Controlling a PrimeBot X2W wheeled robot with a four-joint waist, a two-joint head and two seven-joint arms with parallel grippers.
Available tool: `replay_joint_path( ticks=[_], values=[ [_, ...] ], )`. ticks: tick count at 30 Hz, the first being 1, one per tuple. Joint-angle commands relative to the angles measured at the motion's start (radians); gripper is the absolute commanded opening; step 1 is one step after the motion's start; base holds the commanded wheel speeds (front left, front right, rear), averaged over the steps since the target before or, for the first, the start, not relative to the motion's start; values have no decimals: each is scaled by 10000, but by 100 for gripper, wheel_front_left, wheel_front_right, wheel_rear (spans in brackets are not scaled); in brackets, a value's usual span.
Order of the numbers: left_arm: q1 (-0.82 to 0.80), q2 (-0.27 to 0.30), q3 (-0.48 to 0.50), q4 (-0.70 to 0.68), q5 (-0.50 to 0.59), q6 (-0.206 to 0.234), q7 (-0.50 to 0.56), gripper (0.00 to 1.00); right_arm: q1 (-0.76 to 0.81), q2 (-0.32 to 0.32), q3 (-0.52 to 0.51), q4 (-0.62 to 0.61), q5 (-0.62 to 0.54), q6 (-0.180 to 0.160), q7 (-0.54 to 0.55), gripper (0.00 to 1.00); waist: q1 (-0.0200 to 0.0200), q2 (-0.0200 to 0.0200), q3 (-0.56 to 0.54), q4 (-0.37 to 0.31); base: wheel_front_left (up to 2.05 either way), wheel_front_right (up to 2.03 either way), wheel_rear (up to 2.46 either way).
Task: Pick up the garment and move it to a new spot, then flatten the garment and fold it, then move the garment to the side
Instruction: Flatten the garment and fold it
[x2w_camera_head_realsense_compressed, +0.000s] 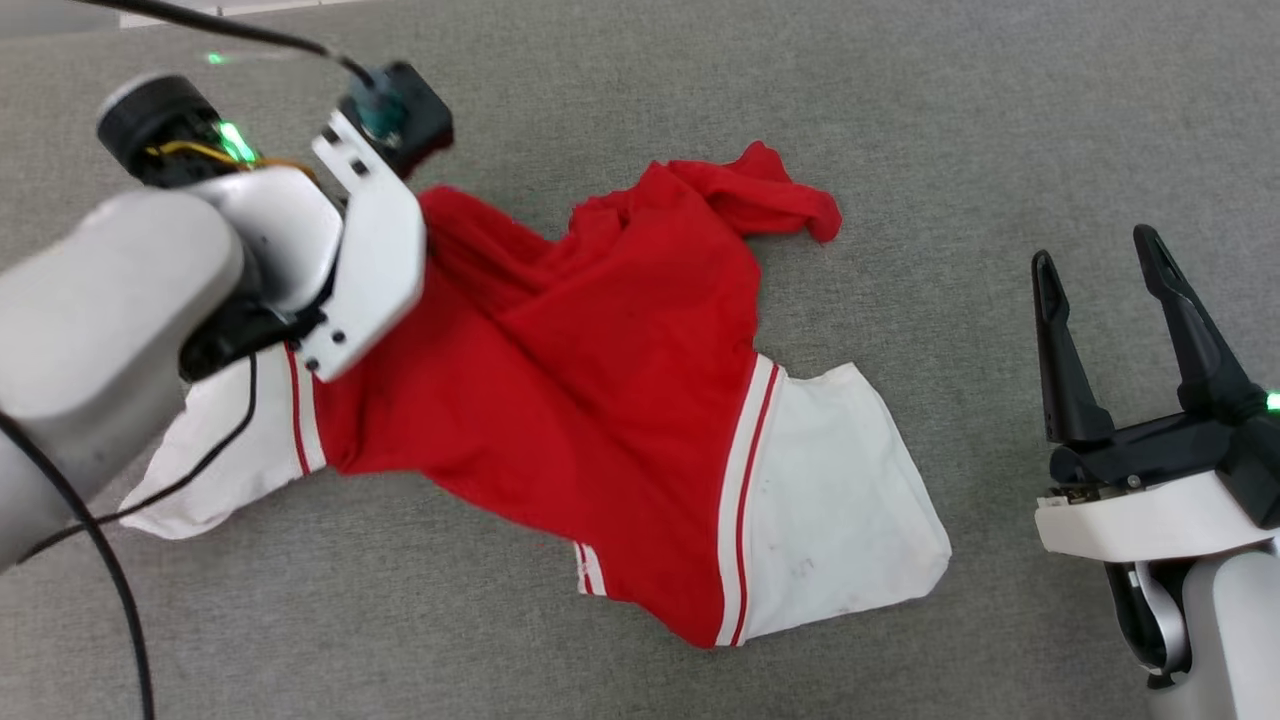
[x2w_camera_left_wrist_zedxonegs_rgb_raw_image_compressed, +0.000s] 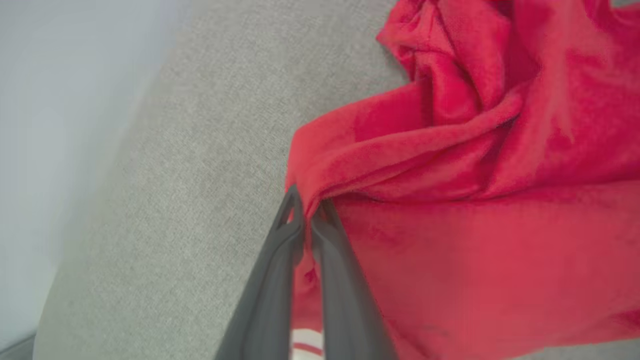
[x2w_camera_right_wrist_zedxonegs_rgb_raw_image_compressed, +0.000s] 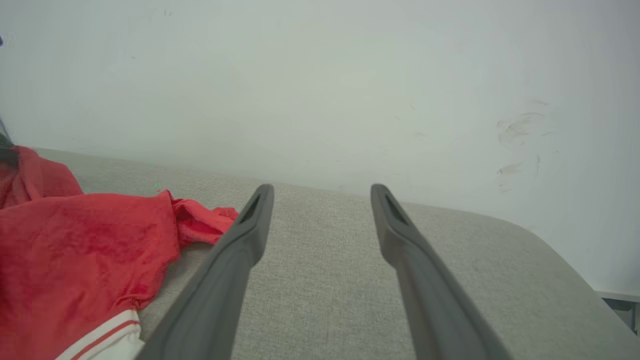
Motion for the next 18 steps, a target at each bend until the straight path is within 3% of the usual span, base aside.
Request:
replay_joint_path(
  ticks=[1,9,14,15,16,18],
  values=[
    [-133,-39,-9,247,-36,33,-254,0,-53,4,41,-68,1,-7,-20,100,0,0,57,-70,0,0,0],
    [98,-650,-61,2787,684,33,-2295,0,-271,184,165,-75,-124,-7,-20,100,0,0,497,-508,0,0,0],
    [968,-1072,-117,3773,832,11,-2295,0,-265,253,176,0,-190,-7,-20,100,0,0,501,-578,0,0,0],
    [1093,-1122,-127,3853,776,11,-2351,41,-240,261,143,19,-199,-7,-20,100,0,0,450,-548,0,0,0],
    [1104,-1144,-127,3905,733,11,-2436,100,-204,265,109,24,-213,-7,-21,100,0,0,383,-498,0,0,0],
    [918,-1172,-107,3890,849,11,-2699,100,-118,269,58,43,-222,-7,-21,100,0,0,217,-366,0,0,0]
  ],
)
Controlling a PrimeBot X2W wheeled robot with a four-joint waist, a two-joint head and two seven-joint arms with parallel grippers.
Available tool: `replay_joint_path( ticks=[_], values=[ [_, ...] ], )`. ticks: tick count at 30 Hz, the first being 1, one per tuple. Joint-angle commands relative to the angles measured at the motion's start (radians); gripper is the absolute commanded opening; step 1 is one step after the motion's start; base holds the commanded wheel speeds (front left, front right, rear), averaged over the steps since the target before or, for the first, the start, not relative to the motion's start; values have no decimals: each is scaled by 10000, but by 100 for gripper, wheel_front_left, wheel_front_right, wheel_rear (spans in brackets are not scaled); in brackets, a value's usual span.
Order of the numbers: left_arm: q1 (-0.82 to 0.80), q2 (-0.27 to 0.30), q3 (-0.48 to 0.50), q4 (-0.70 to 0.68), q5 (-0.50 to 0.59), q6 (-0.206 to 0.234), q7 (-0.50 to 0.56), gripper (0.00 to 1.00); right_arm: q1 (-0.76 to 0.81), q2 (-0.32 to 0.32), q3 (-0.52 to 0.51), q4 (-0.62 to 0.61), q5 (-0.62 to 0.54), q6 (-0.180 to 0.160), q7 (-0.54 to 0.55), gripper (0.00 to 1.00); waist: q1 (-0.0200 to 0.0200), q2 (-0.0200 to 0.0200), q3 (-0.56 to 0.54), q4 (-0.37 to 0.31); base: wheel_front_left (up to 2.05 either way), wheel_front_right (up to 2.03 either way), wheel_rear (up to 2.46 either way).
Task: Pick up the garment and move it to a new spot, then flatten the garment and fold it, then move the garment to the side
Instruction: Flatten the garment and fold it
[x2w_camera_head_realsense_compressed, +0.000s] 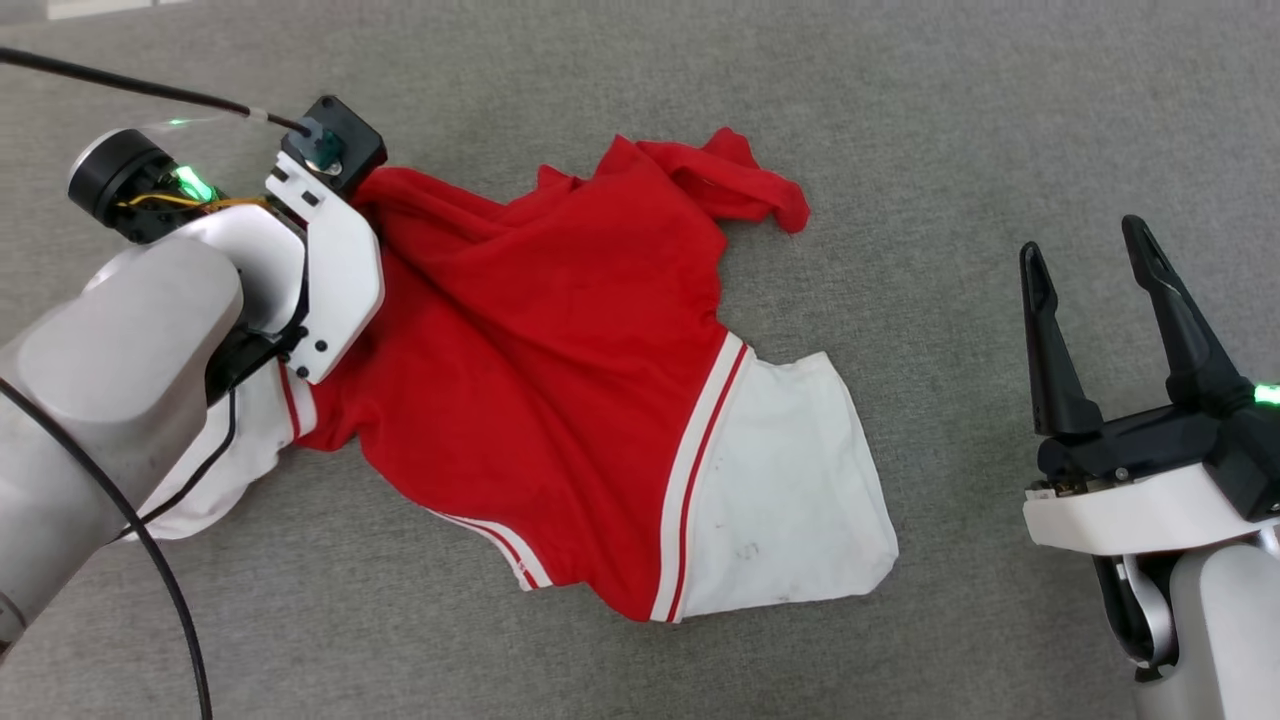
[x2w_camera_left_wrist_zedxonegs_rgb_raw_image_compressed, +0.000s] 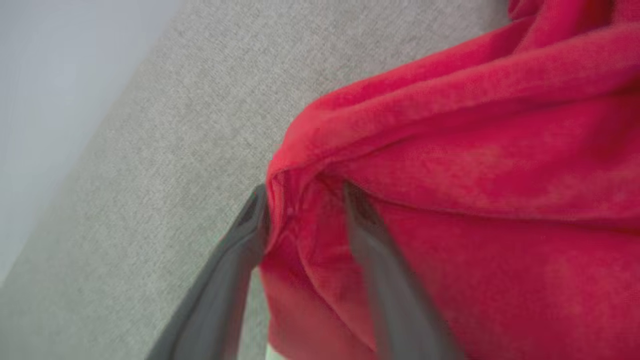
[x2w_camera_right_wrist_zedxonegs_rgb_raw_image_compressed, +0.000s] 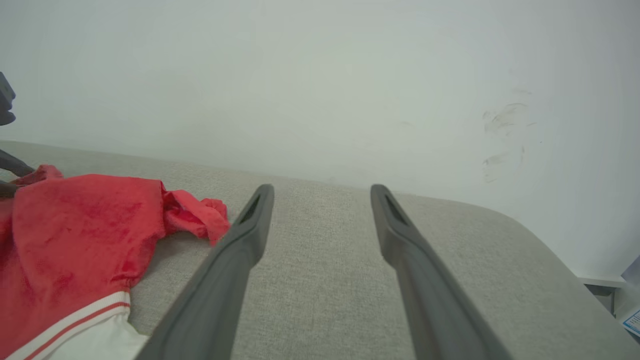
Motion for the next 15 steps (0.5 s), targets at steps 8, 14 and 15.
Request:
replay_joint_path(
  ticks=[8,14,15],
  values=[
    [-564,566,-24,-963,-1074,-7,-138,100,460,77,-81,144,19,-7,-19,100,-1,0,-919,755,0,0,0],
    [-381,1952,-28,-2817,-1920,-7,1857,100,640,47,-177,122,74,-7,-18,100,-1,0,-1204,1140,0,0,0],
    [-289,2187,-25,-3120,-2013,-7,2171,100,659,45,-184,110,77,-7,-18,100,-1,0,-1205,1181,0,0,0]
  ],
)
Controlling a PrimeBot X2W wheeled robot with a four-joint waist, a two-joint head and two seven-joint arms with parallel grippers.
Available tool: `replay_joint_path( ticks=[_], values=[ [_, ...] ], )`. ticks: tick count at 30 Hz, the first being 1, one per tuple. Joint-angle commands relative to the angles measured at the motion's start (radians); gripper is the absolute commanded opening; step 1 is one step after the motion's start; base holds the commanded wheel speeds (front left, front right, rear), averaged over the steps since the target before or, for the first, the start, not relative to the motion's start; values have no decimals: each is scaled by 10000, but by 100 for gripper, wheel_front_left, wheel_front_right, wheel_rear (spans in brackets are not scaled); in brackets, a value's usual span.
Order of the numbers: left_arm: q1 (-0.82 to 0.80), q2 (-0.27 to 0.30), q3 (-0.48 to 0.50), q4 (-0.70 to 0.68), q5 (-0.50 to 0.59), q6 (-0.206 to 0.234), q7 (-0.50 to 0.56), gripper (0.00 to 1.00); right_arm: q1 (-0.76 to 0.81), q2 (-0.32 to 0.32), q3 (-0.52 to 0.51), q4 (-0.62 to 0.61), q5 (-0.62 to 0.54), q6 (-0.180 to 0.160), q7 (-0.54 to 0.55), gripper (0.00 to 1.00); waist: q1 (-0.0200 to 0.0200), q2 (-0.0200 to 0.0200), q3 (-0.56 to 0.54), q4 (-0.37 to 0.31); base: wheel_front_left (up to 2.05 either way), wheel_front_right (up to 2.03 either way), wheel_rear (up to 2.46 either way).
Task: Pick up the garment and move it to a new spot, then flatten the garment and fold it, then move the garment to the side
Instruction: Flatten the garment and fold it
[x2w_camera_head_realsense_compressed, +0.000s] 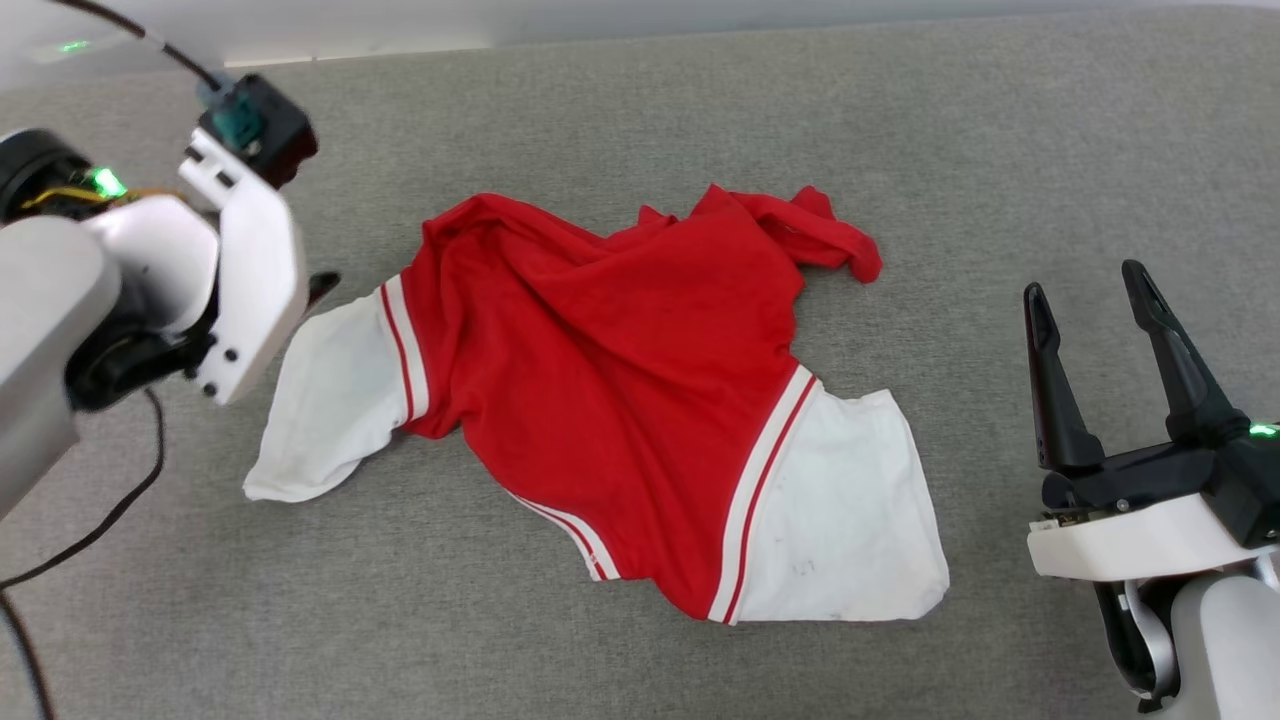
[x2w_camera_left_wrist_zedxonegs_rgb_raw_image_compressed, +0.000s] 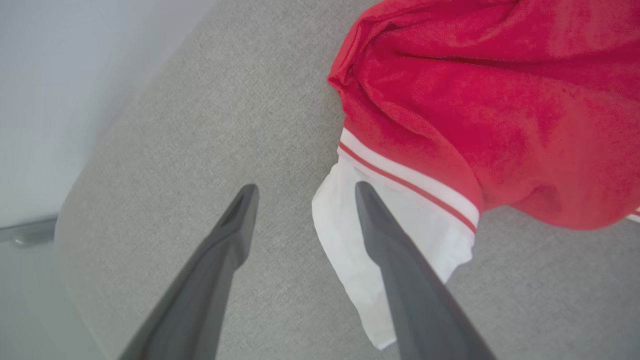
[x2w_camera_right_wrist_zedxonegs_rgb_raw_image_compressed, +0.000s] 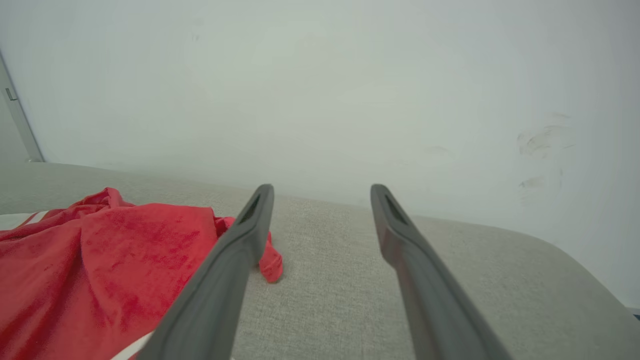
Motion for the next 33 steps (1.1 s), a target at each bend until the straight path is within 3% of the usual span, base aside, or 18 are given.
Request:
replay_joint_path(
  ticks=[1,7,12,18,25,29,30,31,33],
  values=[
    [289,301,1,-347,-149,5,363,100,110,23,-30,-36,32,-7,-18,100,0,0,-51,133,0,0,0],
    [1134,1205,6,-1638,-468,4,1332,100,15,-19,-38,-87,43,-7,-18,100,0,0,57,230,0,0,0],
    [1904,1453,8,-2416,-186,4,1862,100,-59,-105,-21,-121,72,-7,-18,100,0,0,169,252,0,0,0],
    [2586,1346,11,-2315,290,4,1794,100,-268,-88,142,-145,68,-7,-18,100,0,0,409,148,0,0,0],
    [2958,1150,-23,-1260,1707,46,1440,100,-400,-125,221,-113,55,-7,-18,100,0,0,707,-5,0,0,0],
    [3199,1052,-60,-820,1665,75,1373,100,-382,-125,220,-80,49,-7,-18,100,0,0,755,-36,0,0,0],
    [3290,1022,-79,-779,1674,75,1415,76,-375,-125,222,-69,53,-7,-18,100,0,0,753,-44,0,0,0],
    [3322,1023,-85,-765,1694,75,1422,0,-367,-132,218,-58,59,-7,-18,100,0,0,741,-44,0,0,0],
    [3297,1043,-88,-921,1572,72,1357,0,-332,-181,218,-18,58,-7,-18,100,0,0,650,-8,0,0,0]
  ],
)
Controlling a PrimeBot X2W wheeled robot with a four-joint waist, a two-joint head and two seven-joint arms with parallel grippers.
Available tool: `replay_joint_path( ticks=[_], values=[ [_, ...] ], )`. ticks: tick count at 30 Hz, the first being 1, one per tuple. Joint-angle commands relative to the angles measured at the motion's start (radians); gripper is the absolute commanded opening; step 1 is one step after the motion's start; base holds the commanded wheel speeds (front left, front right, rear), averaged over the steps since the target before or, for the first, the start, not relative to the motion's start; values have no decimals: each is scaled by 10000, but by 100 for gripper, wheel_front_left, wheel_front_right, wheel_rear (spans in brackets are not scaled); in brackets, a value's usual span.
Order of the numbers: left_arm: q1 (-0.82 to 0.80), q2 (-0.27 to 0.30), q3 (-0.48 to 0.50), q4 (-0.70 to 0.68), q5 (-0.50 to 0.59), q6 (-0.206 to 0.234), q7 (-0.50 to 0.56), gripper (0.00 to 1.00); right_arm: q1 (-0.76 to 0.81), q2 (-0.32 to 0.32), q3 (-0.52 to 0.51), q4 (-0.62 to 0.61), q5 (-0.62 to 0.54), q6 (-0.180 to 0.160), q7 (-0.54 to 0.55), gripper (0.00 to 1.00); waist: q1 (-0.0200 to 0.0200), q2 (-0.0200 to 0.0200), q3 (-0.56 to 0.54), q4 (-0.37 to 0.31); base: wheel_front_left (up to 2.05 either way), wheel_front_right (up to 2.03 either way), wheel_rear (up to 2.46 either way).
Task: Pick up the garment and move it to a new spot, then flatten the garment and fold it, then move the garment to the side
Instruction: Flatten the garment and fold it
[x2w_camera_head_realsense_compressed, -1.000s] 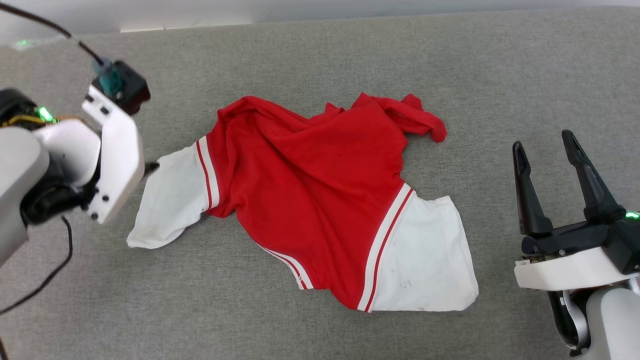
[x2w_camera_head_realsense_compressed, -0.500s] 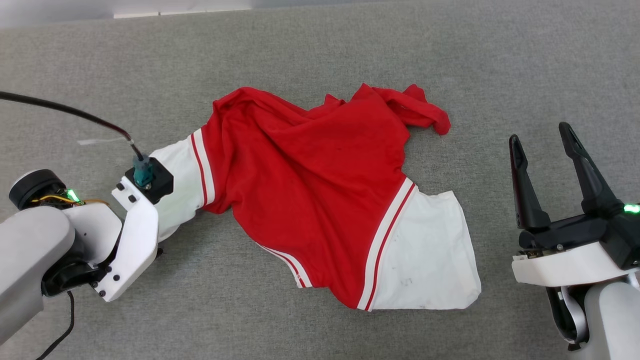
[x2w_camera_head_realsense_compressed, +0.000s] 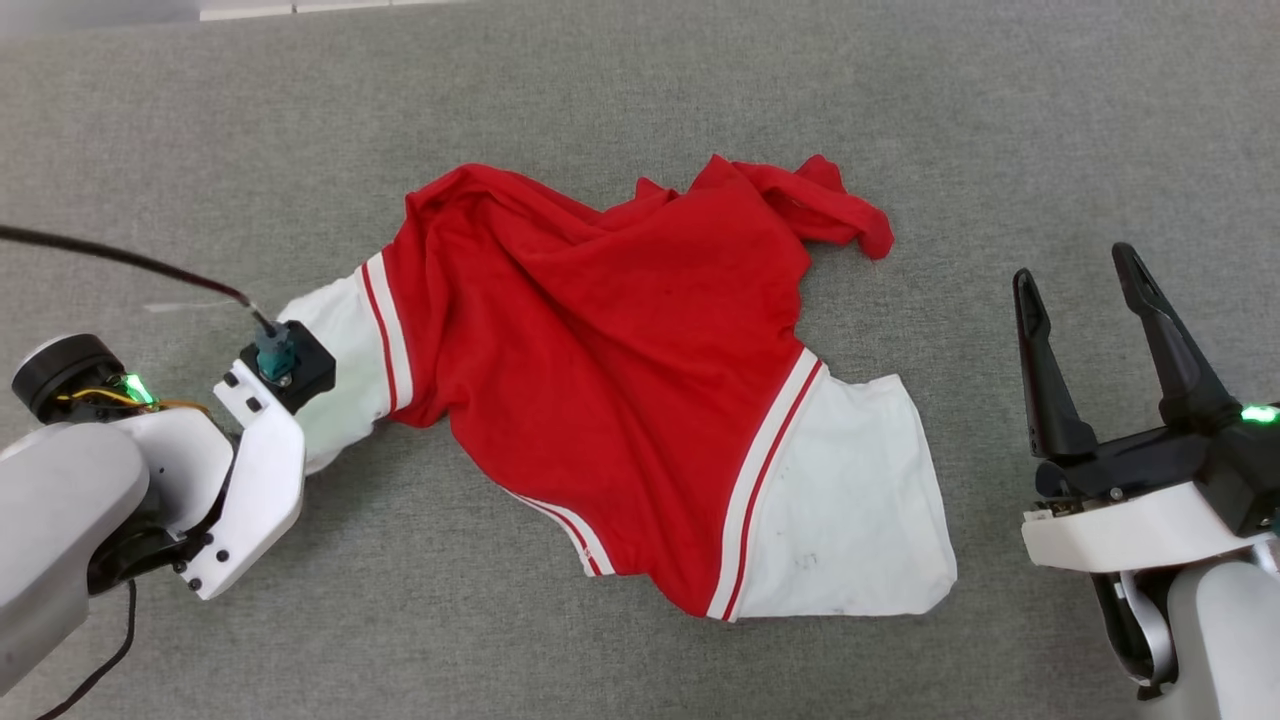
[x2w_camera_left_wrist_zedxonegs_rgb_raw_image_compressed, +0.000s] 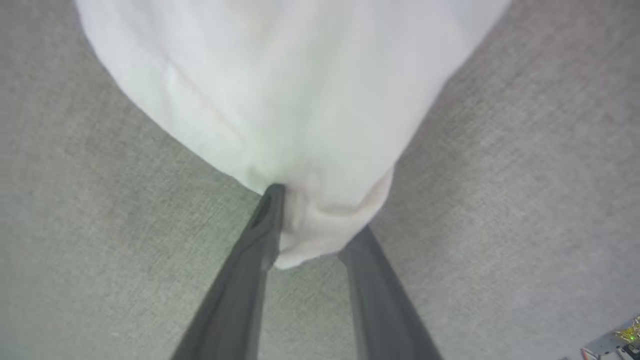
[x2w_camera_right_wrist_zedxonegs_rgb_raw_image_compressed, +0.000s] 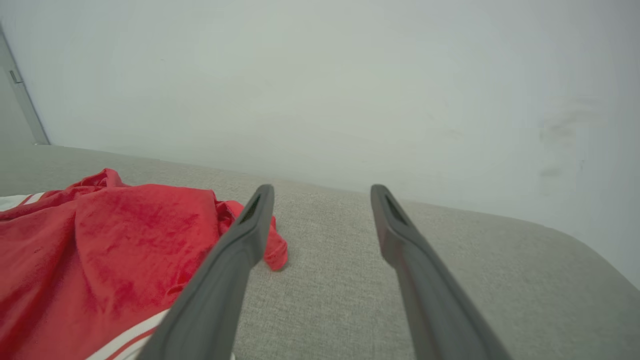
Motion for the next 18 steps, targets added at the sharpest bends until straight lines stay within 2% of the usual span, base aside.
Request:
replay_joint_path(
  ticks=[1,5,8,10,13,18],
  values=[
    [279,-40,-184,240,16,143,-110,0,-77,-137,51,16,7,-7,-18,100,1,0,-109,58,0,0,0],
    [-18,117,-111,-123,10,100,-608,0,-321,-732,366,-98,-106,-7,102,100,1,0,-543,223,0,0,0],
    [-121,246,-68,-346,142,99,-928,0,-646,-1614,991,-281,-55,-7,986,100,1,0,-883,368,0,0,0],
    [-57,325,-58,-452,180,124,-1080,0,-813,-2357,1717,-464,324,-7,2095,100,1,0,-1079,456,0,0,0],
    [101,401,-53,-617,250,188,-1243,0,-1220,-3813,3057,-983,1275,-7,4184,100,1,0,-1298,570,0,0,0],
    [346,226,-55,-871,240,347,-1347,0,-1917,-6093,5239,-2139,3920,-7,8241,100,1,0,-1515,706,0,0,0]
  ],
)
